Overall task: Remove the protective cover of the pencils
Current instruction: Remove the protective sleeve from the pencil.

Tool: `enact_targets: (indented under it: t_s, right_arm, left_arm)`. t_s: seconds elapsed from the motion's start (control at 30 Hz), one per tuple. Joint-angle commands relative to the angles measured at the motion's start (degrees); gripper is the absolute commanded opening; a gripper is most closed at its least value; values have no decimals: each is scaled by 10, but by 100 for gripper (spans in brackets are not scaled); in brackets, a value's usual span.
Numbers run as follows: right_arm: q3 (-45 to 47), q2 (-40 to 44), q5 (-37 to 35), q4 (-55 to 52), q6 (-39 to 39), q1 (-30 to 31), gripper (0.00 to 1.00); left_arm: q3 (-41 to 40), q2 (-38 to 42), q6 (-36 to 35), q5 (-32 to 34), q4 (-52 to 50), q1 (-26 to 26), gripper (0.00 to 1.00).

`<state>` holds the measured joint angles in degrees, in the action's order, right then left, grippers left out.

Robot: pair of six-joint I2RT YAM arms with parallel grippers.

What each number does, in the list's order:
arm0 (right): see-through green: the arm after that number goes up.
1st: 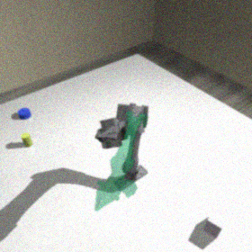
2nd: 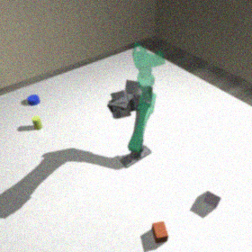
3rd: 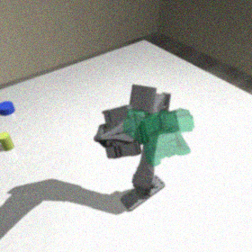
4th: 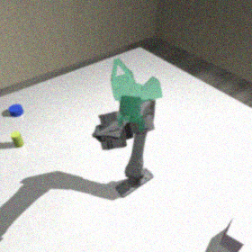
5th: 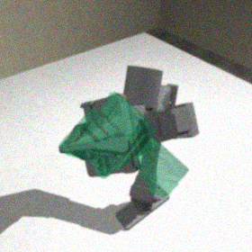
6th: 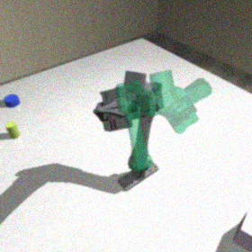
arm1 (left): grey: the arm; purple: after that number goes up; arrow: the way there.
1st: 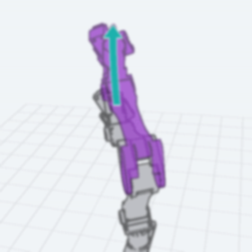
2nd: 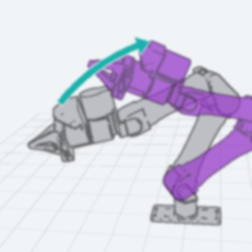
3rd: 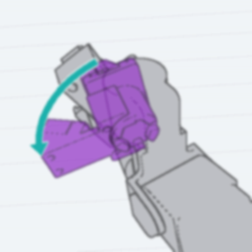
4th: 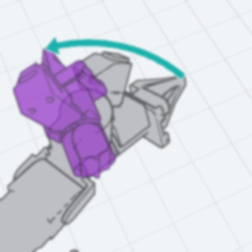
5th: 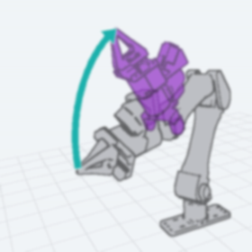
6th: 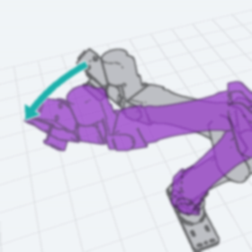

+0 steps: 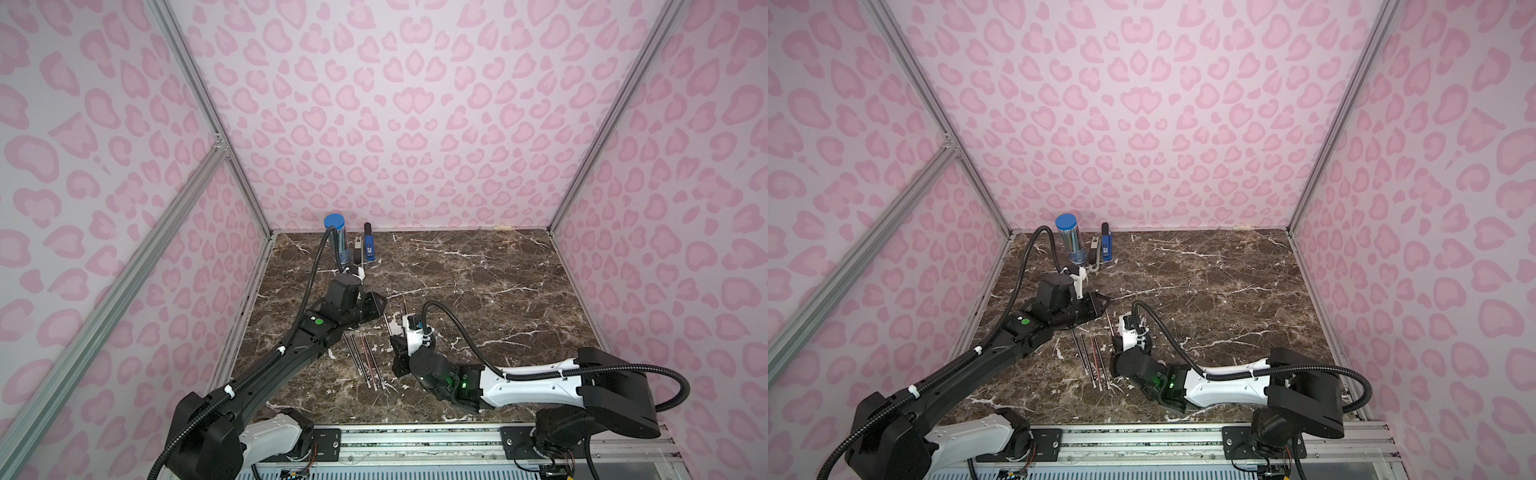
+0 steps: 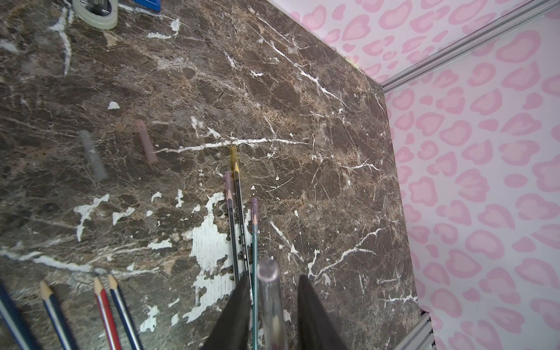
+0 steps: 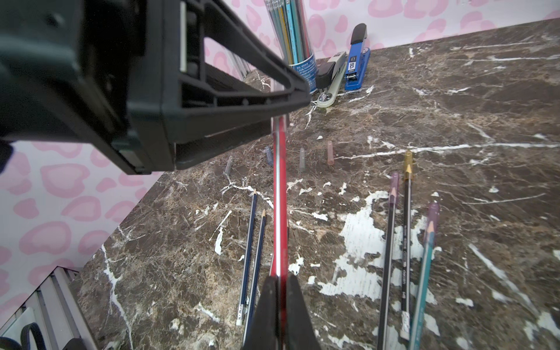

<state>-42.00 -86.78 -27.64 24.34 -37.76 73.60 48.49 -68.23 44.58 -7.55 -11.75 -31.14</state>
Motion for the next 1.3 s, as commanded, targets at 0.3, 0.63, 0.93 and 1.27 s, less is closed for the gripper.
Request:
enact_targets:
  t_s: [0.3, 0.63, 0.93, 1.27]
  right_arm:
    - [1, -1, 0, 8, 12, 4, 6]
    - [6, 5, -2, 12, 16, 9, 7]
    - [18, 17, -12, 16, 11, 15, 7]
    - [61, 37, -25, 20, -18, 21, 6]
  left_arm:
    - [10, 4, -6, 22, 10, -1, 16]
    - [27, -8, -4, 33, -3, -1, 15]
    - [40, -10, -6, 52, -12, 0, 16]
    - [63, -29, -20, 72, -23, 10, 17]
